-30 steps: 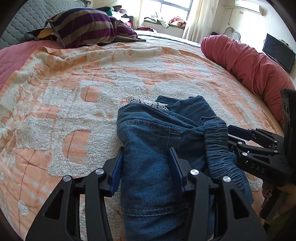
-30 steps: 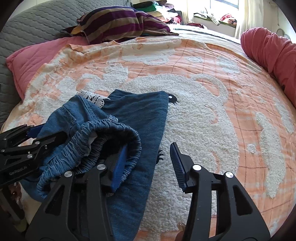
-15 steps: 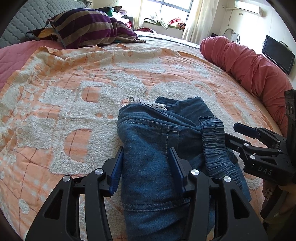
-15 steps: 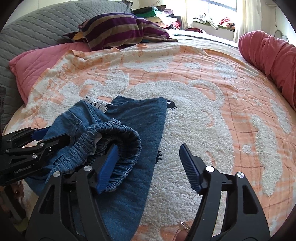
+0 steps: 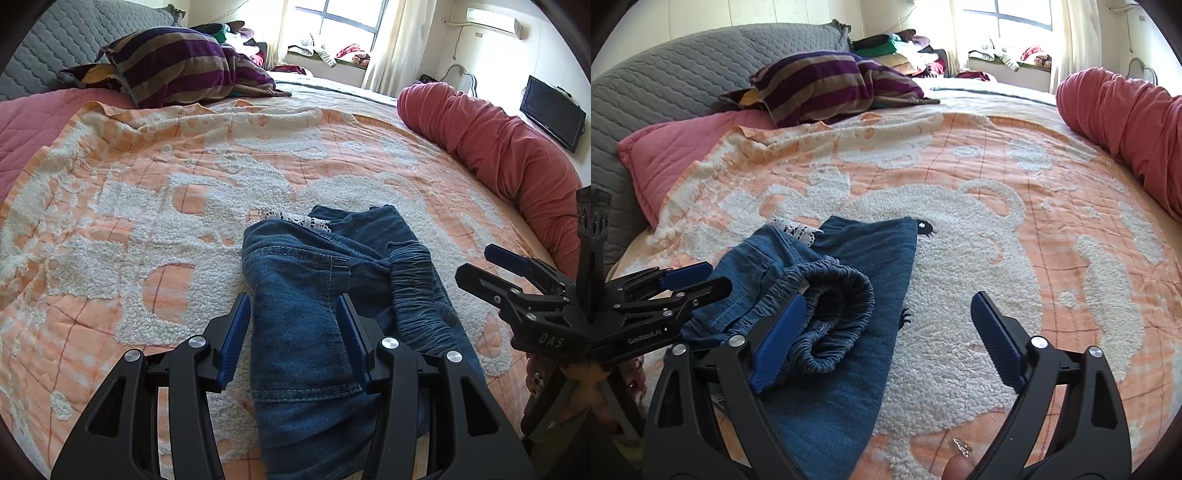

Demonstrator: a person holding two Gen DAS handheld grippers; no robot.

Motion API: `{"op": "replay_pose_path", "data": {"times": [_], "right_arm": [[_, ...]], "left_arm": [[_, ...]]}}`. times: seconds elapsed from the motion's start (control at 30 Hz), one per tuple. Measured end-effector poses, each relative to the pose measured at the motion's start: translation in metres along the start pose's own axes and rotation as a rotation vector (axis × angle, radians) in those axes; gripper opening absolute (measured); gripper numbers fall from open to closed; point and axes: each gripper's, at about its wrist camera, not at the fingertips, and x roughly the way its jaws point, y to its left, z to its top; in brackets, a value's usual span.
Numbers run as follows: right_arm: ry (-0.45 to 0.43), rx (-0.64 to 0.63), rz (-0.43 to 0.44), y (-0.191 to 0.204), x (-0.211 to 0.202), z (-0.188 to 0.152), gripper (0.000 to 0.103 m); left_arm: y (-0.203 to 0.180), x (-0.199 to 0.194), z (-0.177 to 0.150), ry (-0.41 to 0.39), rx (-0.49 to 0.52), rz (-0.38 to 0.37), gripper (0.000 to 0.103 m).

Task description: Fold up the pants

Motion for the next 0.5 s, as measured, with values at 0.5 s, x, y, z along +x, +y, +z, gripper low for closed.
{"op": "replay_pose_path", "data": {"times": [0.5], "right_arm": [[-0.095, -0.015, -0.031, 0.014, -0.042, -0.004, 0.094]], "left_arm": [[-0.004, -0.044, -0.003, -0.091, 0.024, 0.043, 0.098]]}}
